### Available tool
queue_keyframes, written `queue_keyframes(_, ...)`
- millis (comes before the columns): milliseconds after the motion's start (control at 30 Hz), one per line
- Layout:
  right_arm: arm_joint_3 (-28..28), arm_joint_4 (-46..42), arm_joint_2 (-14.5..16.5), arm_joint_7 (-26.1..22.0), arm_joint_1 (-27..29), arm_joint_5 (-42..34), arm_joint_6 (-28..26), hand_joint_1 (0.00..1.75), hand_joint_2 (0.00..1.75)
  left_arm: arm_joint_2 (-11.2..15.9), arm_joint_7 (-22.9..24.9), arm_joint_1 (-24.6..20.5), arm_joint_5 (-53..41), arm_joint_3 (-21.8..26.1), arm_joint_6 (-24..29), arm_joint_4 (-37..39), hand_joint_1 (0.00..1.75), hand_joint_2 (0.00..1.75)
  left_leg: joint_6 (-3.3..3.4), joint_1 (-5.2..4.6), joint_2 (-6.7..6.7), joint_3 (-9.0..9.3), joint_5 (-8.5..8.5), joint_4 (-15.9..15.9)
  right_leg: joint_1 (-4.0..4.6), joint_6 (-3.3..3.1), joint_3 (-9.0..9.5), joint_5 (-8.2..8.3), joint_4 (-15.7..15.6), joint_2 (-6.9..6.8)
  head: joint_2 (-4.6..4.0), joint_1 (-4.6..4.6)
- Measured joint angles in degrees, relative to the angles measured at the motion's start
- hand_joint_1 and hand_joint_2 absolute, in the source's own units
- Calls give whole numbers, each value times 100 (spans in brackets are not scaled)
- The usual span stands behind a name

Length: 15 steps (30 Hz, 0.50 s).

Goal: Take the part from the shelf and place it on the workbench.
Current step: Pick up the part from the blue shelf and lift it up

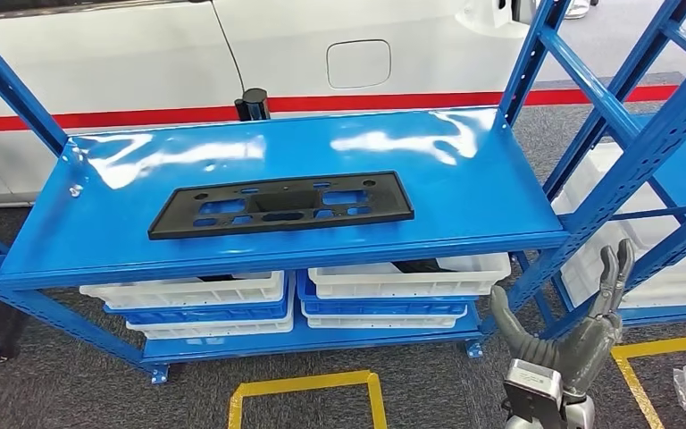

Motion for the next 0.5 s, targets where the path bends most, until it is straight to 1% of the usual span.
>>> queue_keyframes(33, -4, 6, 9, 15, 0, 71, 1, 0, 175, 0, 0, 13, -3, 0, 26, 0, 0, 0, 1, 1, 0, -113, 66, 7, 1, 2, 25, -24, 1, 12, 0, -2)
queue_keyframes(67, -8, 15, 21, 42, 1, 183, -7, 0, 175, 0, 0, 21, -9, 0, 67, 0, 0, 0, 13, 2, 0, -121, 265, -193, 1, 11, 61, -54, 1, 25, 0, -2)
queue_keyframes(100, -10, 26, 31, 81, -1, 325, -24, 0, 175, 0, 0, 23, -16, -1, 116, 0, 0, 0, 35, 1, 1, -41, 582, -564, 1, 25, 106, -90, 1, 34, 0, -2)
queue_keyframes(133, -11, 41, 43, 134, -4, 502, -49, 0, 175, 0, 2, 20, -23, -1, 168, 0, 0, 0, 58, -10, 1, 50, 841, -919, 7, 43, 158, -124, 2, 40, 0, 2)
queue_keyframes(167, -10, 62, 53, 193, -14, 696, -82, 0, 175, -1, 4, 15, -30, -2, 217, 0, 0, 0, 84, -26, 0, 125, 978, -1195, 16, 68, 183, -156, 1, 43, 0, 3)
queue_keyframes(200, -6, 88, 62, 257, -27, 886, -114, 0, 175, -4, 8, 11, -35, -4, 255, 0, 0, 0, 111, -45, -1, 178, 1067, -1365, 27, 97, 183, -183, 0, 44, 0, 3)
queue_keyframes(233, -1, 118, 70, 315, -40, 1064, -142, 0, 175, -8, 16, 13, -37, -5, 282, 0, 0, 0, 114, -58, -3, 190, 1075, -1397, 44, 111, 173, -215, 9, 43, 0, 7)
queue_keyframes(267, 4, 145, 75, 356, -53, 1200, -165, 0, 175, -14, 22, 16, -38, -6, 303, 0, 0, 0, 109, -62, -4, 205, 1098, -1412, 52, 106, 153, -237, 12, 39, 0, 5)
queue_keyframes(300, 9, 171, 79, 391, -62, 1300, -180, 0, 175, -18, 29, 17, -39, -8, 314, 0, 0, 0, 101, -65, -6, 222, 1172, -1426, 57, 92, 151, -254, 12, 34, 0, 9)
queue_keyframes(333, 12, 195, 80, 412, -69, 1363, -189, 0, 175, -21, 34, 15, -38, -9, 323, 0, 0, 0, 87, -66, -12, 225, 1196, -1427, 59, 71, 163, -267, 6, 26, 0, 10)
queue_keyframes(367, 13, 218, 82, 425, -80, 1393, -195, 0, 175, -24, 34, 8, -39, -13, 330, 0, 0, 0, 90, -71, -17, 227, 1184, -1426, 55, 61, 178, -264, -15, 20, 0, 10)
queue_keyframes(500, 23, 302, 91, 441, -133, 1416, -198, 0, 175, -39, 36, -3, -44, -27, 339, 0, 0, 0, 143, -77, -28, 232, 1151, -1426, 53, 83, 220, -266, -87, 11, 0, 11)
